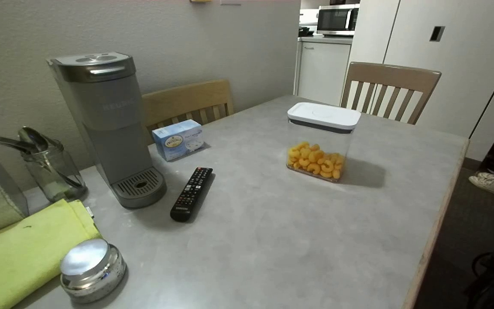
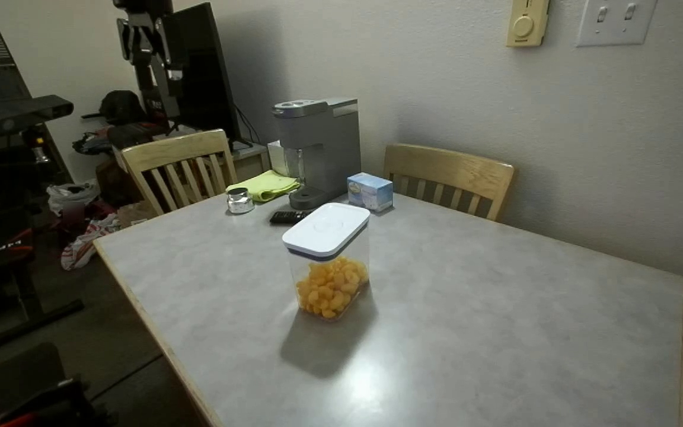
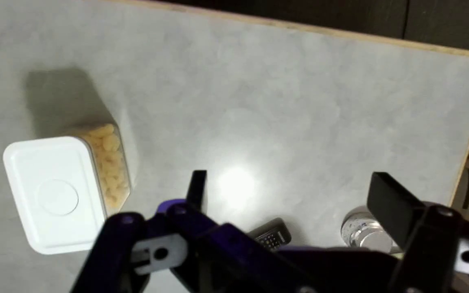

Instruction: Open the container

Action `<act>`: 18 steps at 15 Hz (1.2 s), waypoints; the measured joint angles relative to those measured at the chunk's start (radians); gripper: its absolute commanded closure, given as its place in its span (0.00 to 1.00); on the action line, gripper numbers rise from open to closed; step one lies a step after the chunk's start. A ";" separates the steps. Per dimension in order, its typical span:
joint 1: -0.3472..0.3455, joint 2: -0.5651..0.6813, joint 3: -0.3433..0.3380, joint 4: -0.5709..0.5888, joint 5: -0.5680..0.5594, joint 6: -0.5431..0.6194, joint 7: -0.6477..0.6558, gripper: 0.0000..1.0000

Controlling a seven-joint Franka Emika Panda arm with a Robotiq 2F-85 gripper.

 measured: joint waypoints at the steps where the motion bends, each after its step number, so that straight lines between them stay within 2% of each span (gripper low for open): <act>1: 0.000 0.013 0.001 0.001 -0.027 0.032 0.000 0.00; 9: -0.028 0.113 -0.012 0.001 -0.207 0.255 0.000 0.00; 18: -0.071 0.198 -0.055 0.000 -0.229 0.416 0.000 0.00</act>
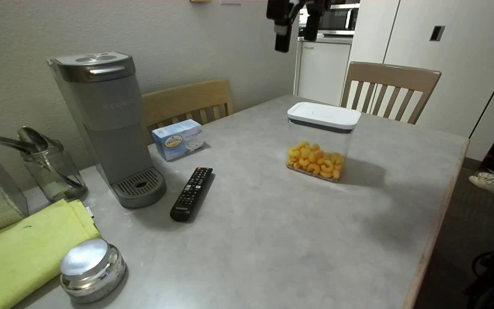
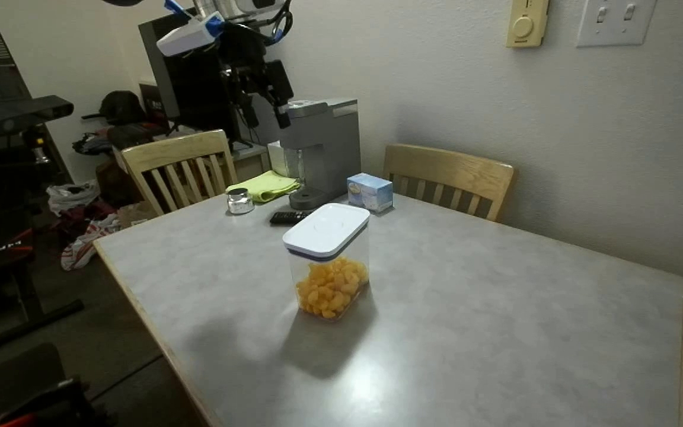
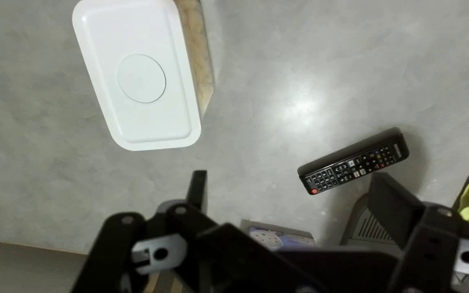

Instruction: Open the container

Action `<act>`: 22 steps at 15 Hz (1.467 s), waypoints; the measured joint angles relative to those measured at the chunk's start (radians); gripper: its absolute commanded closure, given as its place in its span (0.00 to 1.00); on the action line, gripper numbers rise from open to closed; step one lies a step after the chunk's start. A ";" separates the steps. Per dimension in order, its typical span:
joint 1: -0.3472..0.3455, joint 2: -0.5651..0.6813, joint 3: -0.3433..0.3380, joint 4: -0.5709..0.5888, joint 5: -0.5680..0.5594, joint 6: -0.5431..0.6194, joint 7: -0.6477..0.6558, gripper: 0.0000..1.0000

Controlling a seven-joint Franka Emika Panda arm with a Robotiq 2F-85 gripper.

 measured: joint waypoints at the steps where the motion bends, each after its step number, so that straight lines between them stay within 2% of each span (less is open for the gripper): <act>1: -0.003 0.010 -0.005 0.000 0.001 0.014 0.000 0.00; 9: -0.026 0.078 -0.024 0.001 0.012 0.079 0.000 0.00; 15: -0.034 0.117 -0.028 0.013 0.049 0.084 -0.014 0.00; 17: -0.037 0.132 -0.029 0.025 0.066 0.084 -0.033 0.12; 18: -0.040 0.140 -0.029 0.033 0.073 0.084 -0.045 0.22; 19: -0.042 0.149 -0.029 0.042 0.078 0.084 -0.059 0.24; 21: -0.049 0.167 -0.031 0.061 0.078 0.084 -0.084 0.46; 22: -0.053 0.176 -0.034 0.073 0.076 0.084 -0.099 0.52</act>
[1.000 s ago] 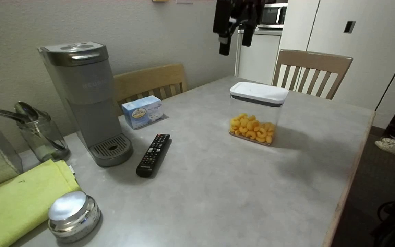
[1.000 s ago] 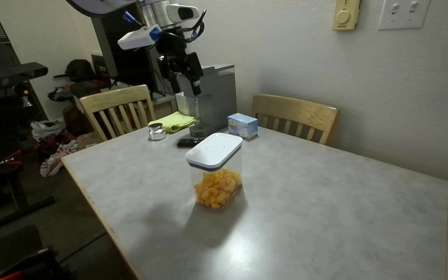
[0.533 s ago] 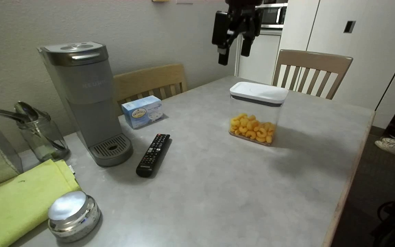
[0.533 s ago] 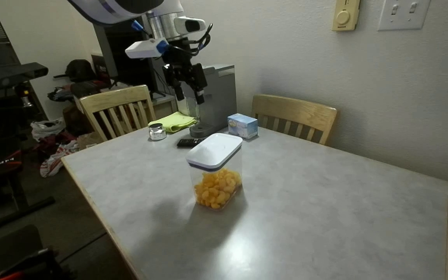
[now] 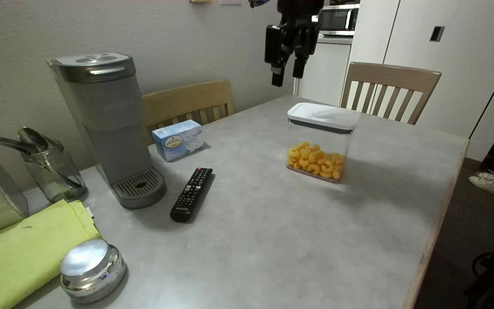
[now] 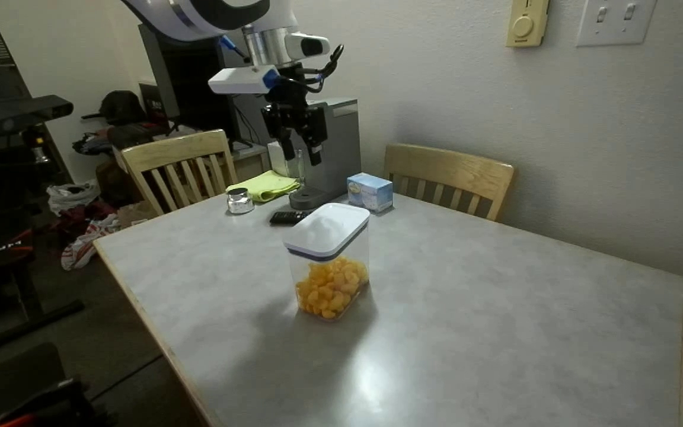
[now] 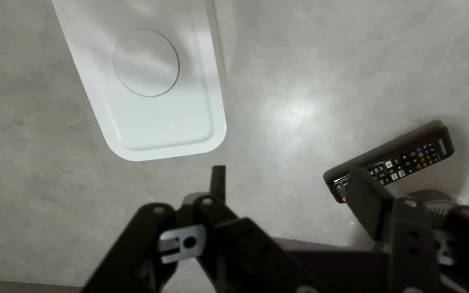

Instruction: Open the container

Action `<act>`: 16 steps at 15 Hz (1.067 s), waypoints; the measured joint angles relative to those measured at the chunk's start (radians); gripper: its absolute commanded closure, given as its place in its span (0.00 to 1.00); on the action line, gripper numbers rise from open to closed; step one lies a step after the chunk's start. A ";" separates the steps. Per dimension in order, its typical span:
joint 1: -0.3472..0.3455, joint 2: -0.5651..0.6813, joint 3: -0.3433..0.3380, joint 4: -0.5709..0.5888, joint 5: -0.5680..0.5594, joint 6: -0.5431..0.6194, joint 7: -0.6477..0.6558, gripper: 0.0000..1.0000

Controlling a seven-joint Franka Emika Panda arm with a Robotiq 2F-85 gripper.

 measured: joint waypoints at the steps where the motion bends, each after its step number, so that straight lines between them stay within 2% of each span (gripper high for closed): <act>1: -0.004 0.008 -0.004 0.013 -0.005 -0.002 -0.013 0.60; 7: -0.022 0.036 -0.044 0.089 -0.038 -0.039 -0.048 0.99; 16: -0.026 0.029 -0.062 0.084 -0.045 -0.138 -0.022 1.00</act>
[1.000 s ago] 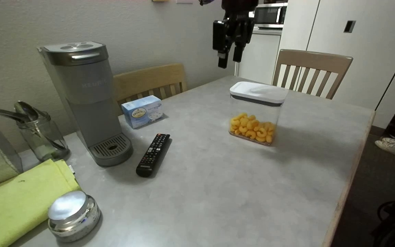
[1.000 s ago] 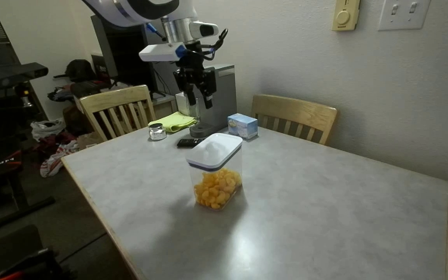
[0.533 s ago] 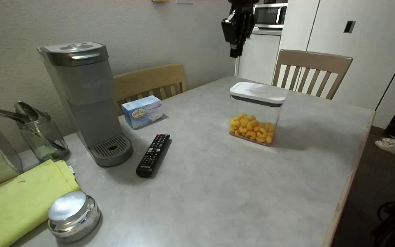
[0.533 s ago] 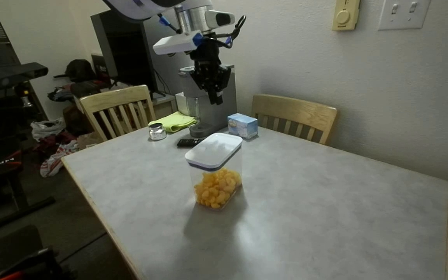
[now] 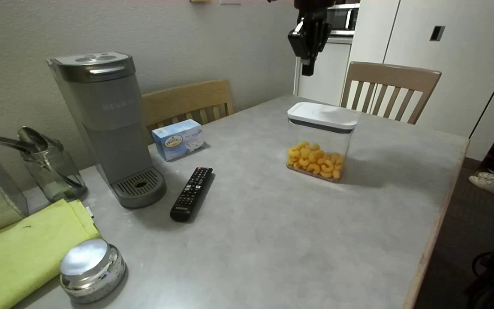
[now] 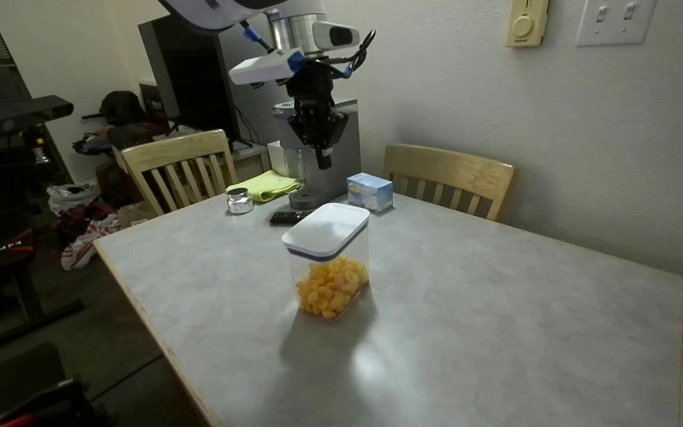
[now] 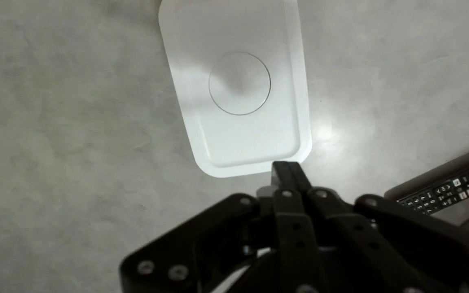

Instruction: Open the container

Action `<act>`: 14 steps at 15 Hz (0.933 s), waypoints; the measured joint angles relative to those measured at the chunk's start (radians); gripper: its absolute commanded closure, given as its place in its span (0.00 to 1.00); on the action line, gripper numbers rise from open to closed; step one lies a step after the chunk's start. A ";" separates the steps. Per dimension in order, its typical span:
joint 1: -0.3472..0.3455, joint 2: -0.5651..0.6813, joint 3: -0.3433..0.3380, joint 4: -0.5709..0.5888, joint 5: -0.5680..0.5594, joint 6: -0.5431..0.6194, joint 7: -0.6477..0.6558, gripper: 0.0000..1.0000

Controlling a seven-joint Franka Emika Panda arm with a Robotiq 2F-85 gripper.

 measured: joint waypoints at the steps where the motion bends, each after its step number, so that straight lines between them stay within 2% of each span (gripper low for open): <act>1: 0.000 -0.001 -0.001 -0.006 0.000 -0.002 0.008 1.00; 8: -0.006 -0.033 -0.018 -0.098 0.000 0.002 0.074 1.00; 14: -0.021 -0.057 -0.033 -0.211 0.000 0.061 0.104 1.00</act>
